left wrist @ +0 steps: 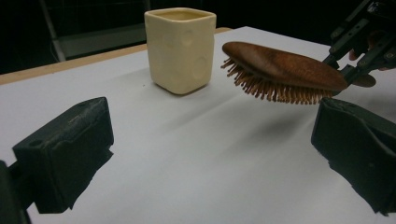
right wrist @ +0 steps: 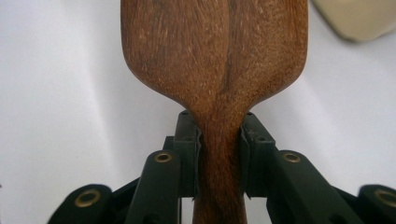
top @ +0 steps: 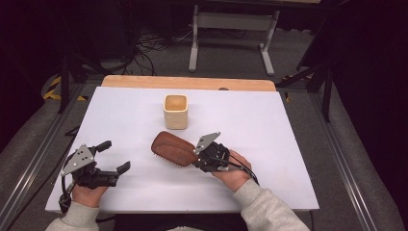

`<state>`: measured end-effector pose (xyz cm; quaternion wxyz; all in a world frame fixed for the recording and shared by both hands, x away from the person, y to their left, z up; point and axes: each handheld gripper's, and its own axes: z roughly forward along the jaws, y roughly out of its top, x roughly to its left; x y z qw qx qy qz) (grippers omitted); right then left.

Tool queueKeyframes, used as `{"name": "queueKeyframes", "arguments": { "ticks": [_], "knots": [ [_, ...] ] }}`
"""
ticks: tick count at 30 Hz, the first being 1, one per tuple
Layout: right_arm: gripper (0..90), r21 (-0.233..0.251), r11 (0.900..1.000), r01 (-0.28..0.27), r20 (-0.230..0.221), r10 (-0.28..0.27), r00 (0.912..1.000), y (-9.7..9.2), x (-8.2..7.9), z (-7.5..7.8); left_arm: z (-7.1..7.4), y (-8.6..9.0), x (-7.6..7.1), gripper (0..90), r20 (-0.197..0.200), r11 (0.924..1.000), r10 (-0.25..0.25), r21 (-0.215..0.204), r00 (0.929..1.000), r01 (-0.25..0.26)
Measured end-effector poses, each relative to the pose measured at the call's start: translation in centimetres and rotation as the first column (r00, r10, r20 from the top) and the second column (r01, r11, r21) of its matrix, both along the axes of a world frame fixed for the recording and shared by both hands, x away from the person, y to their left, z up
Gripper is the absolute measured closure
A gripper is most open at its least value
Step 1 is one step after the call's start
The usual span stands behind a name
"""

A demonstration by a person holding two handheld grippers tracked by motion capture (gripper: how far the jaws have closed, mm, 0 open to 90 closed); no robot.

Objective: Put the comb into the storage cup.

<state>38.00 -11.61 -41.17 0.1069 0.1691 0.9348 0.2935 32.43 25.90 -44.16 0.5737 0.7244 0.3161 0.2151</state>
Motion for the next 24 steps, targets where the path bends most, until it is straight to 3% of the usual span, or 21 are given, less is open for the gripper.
{"name": "queueKeyframes", "arguments": {
  "ticks": [7, 12, 24],
  "knots": [
    [72.5, 0.105, 0.9944, 0.004, 0.077, -0.012, 0.997, -0.7, -0.9, 0.9, 0.1, -0.1, 0.0, 0.1, -0.014, 1.0, 0.007, -0.005, 0.9999, -0.007],
    [72.5, 0.171, 0.9853, 0.003, 0.107, -0.022, 0.994, -1.1, -1.3, 1.1, 0.2, -0.4, 0.1, 0.4, -0.024, 0.9999, 0.0, -0.017, 0.9997, -0.001],
    [72.4, 0.278, 0.9605, 0.007, 0.151, -0.051, 0.9872, -1.3, -2.2, 1.1, 0.6, -1.3, 0.0, 4.5, -0.04, 0.9992, -0.034, 0.017, 0.9986, 0.035]
  ]
}}
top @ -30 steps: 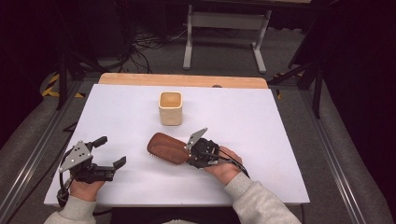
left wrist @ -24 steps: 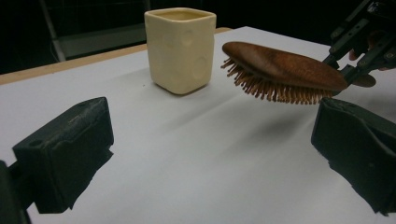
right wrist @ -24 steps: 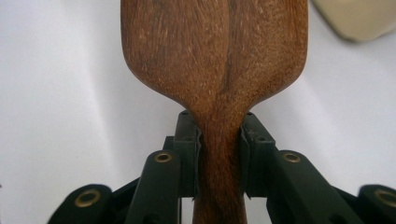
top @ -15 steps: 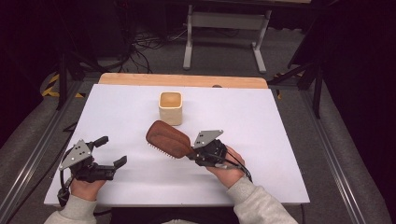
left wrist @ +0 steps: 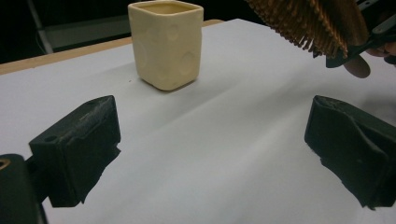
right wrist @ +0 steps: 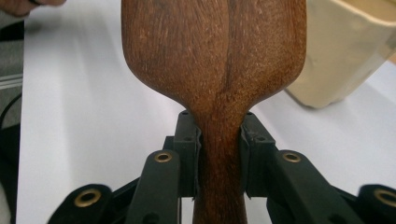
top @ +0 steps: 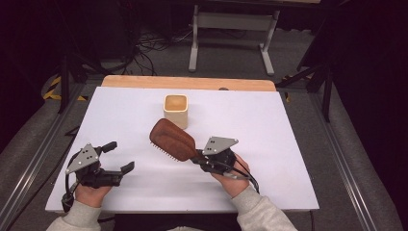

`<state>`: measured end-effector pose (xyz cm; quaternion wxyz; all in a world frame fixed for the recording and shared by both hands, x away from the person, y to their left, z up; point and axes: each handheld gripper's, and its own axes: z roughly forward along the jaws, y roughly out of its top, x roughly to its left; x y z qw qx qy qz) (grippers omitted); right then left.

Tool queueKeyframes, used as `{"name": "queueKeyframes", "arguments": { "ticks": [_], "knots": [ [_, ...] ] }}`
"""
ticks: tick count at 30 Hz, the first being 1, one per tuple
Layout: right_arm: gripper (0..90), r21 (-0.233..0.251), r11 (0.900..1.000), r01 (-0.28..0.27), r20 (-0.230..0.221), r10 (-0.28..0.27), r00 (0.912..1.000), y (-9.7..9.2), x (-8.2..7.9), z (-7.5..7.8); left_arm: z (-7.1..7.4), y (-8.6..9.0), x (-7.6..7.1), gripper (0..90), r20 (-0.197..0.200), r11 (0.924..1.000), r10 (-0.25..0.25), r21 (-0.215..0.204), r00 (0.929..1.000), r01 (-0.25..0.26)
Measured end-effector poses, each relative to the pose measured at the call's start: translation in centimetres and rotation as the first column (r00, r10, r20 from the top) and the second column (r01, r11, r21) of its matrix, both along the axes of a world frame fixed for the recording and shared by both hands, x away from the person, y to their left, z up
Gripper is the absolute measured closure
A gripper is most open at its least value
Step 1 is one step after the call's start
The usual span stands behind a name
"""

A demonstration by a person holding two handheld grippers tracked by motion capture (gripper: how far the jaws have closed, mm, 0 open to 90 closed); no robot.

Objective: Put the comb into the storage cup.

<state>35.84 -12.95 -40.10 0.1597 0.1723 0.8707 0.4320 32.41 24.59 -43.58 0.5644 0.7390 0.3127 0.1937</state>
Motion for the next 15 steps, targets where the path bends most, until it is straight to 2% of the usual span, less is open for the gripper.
{"name": "queueKeyframes", "arguments": {
  "ticks": [2, 3, 7, 11, 15],
  "knots": [
    [72.4, 0.044, 0.999, -0.001, 0.0, 0.001, 1.0, -0.2, -0.1, -0.2, 0.1, -0.2, 0.0, 4.3, 0.006, 0.9999, -0.009, -0.007, 0.9999, 0.009],
    [72.4, 0.044, 0.999, 0.0, 0.015, -0.001, 0.9999, -0.2, -0.2, -0.2, 0.2, -0.4, 0.0, 3.8, 0.003, 0.9997, -0.015, -0.017, 0.9999, 0.015],
    [72.4, 0.057, 0.9984, 0.002, 0.028, -0.004, 0.9996, -0.2, -0.4, -0.1, 0.6, -0.9, 0.2, 3.0, 0.0, 0.9992, -0.036, -0.017, 0.9993, 0.036],
    [72.4, 0.063, 0.998, 0.001, 0.047, -0.004, 0.9989, -0.1, -0.5, -0.2, 1.1, -1.5, 0.5, 1.3, -0.029, 0.998, -0.04, -0.05, 0.9988, 0.038],
    [72.4, 0.071, 0.9975, 0.0, 0.061, -0.004, 0.9982, 0.0, -0.6, -0.3, 2.0, -2.2, 0.5, 0.4, -0.024, 0.9966, -0.055, -0.062, 0.9982, 0.054]
  ]
}}
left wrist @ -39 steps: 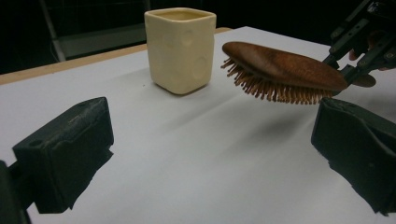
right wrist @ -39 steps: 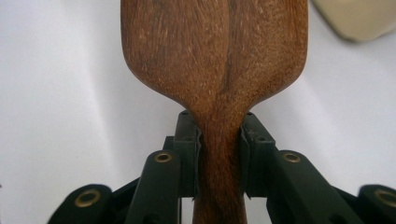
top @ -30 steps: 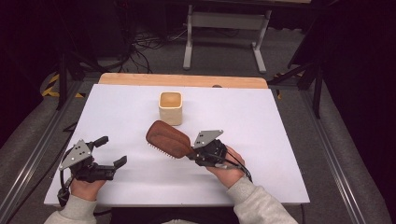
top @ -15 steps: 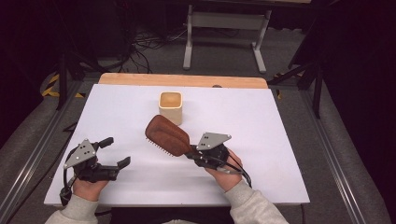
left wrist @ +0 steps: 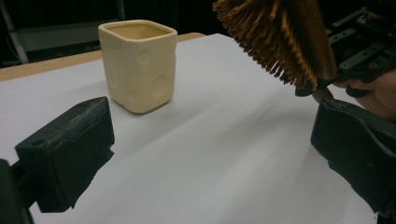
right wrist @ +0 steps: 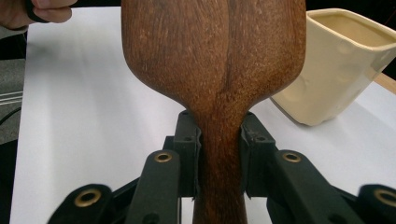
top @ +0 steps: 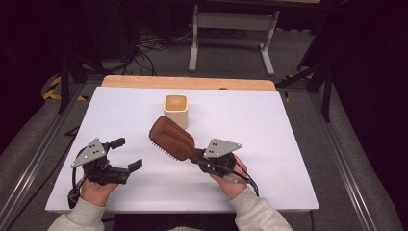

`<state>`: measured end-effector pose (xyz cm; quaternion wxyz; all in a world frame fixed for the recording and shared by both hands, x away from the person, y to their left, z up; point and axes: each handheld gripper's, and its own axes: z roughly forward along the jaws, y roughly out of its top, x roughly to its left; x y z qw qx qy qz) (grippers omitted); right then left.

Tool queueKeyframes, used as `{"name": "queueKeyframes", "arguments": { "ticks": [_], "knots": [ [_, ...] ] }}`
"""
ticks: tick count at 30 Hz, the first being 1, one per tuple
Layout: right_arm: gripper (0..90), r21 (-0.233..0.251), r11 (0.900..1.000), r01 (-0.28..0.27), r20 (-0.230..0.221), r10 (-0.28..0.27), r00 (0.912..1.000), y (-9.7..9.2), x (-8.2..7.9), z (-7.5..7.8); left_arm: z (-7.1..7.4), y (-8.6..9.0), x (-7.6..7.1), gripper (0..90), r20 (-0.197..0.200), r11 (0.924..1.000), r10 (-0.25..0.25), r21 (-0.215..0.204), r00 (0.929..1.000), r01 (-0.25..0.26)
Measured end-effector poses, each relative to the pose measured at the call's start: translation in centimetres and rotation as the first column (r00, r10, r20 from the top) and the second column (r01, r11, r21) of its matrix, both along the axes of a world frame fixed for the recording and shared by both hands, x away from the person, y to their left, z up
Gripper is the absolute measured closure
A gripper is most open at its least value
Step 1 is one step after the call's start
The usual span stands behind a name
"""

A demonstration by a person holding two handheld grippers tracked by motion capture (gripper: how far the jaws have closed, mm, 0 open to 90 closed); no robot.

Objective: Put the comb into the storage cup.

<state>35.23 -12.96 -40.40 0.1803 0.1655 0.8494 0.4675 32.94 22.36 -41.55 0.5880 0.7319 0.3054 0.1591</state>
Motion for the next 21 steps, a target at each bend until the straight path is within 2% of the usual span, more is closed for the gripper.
{"name": "queueKeyframes", "arguments": {
  "ticks": [11, 19, 21],
  "knots": [
    [72.3, 0.011, 0.9999, -0.005, 0.021, 0.005, 0.9998, 0.3, -0.3, -0.2, 1.9, -3.8, 0.9, 0.8, -0.001, 0.9975, -0.071, 0.005, 0.9975, 0.071],
    [72.3, 0.024, 0.9997, -0.004, 0.037, 0.003, 0.9993, 0.3, -0.5, -0.1, 2.2, -6.3, 1.8, 0.9, -0.031, 0.9943, -0.104, 0.019, 0.9941, 0.105],
    [72.3, 0.024, 0.9997, -0.003, 0.043, 0.002, 0.9991, 0.3, -0.5, -0.1, 2.2, -6.7, 1.9, 0.9, -0.042, 0.9939, -0.109, 0.011, 0.9932, 0.11]
  ]
}}
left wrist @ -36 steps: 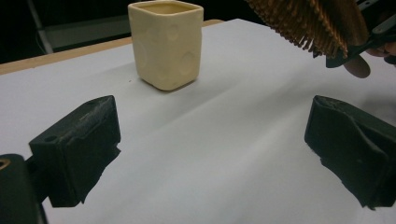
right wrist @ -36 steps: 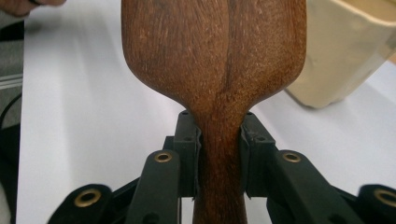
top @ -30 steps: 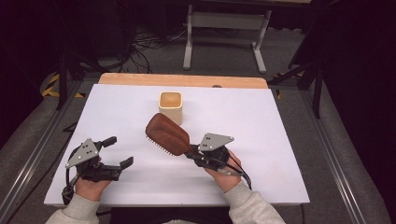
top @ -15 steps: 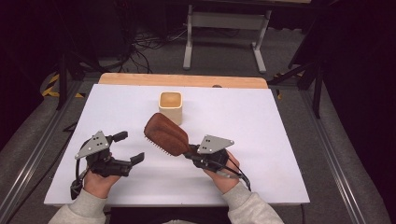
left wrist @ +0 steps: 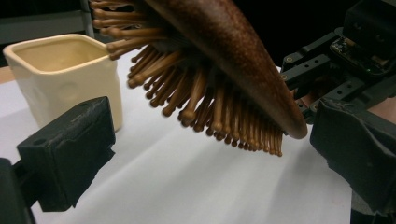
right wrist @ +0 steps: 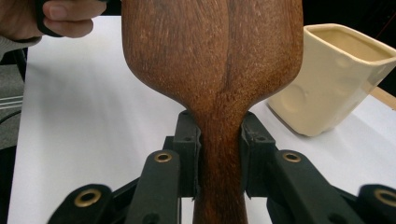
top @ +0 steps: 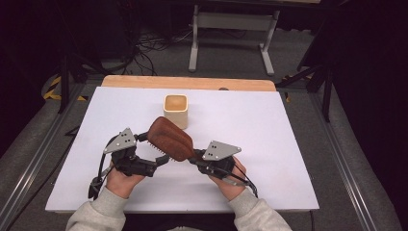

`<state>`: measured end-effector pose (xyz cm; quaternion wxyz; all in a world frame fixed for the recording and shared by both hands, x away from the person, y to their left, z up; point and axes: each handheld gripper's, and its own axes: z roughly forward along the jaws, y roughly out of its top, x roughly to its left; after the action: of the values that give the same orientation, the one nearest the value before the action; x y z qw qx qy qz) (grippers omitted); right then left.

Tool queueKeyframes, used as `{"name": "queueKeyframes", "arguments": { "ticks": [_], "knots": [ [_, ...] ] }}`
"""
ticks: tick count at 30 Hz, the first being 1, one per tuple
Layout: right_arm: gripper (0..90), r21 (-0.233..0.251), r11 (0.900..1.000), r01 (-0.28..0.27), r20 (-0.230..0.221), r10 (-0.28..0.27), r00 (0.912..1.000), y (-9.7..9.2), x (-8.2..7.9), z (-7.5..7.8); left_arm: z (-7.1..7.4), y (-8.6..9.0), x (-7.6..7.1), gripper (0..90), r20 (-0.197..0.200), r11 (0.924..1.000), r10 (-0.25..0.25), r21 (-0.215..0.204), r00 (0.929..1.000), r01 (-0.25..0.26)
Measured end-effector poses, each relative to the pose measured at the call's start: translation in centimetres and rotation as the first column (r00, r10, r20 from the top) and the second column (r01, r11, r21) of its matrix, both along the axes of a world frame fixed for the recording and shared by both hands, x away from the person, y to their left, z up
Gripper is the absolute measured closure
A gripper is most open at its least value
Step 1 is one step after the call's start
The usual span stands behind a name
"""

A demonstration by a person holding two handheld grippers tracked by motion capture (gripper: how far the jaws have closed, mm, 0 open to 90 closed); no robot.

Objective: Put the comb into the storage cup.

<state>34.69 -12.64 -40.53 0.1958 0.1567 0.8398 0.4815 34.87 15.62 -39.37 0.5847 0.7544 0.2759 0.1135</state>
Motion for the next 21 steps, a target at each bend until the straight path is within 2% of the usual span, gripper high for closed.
{"name": "queueKeyframes", "arguments": {
  "ticks": [10, 12, 16, 19, 21],
  "knots": [
    [72.3, 0.004, 1.0, 0.001, 0.015, -0.001, 0.9999, 0.2, -0.1, -0.2, -0.4, -2.1, 0.7, 1.9, -0.031, 1.0, -0.008, -0.003, 0.9995, 0.008],
    [72.2, 0.002, 1.0, 0.001, 0.019, -0.001, 0.9998, 0.3, -0.1, -0.3, -0.4, -2.3, 0.7, 5.5, -0.027, 0.9998, -0.017, -0.004, 0.9995, 0.017],
    [72.2, -0.006, 1.0, -0.002, 0.021, 0.002, 0.9998, 0.4, 0.0, -0.6, -0.4, -2.5, 0.7, 11.6, -0.036, 0.9999, -0.006, 0.011, 0.9993, 0.006],
    [72.1, -0.013, 0.9999, -0.003, 0.025, 0.003, 0.9997, 0.5, 0.0, -0.7, -0.2, -2.1, 0.8, 17.1, -0.067, 0.9998, -0.017, -0.014, 0.9976, 0.016],
    [72.1, -0.022, 0.9998, -0.003, 0.032, 0.003, 0.9995, 0.6, 0.0, -0.9, -0.1, -2.0, 0.7, 22.3, -0.061, 0.9997, -0.02, -0.013, 0.9979, 0.019]
  ]
}}
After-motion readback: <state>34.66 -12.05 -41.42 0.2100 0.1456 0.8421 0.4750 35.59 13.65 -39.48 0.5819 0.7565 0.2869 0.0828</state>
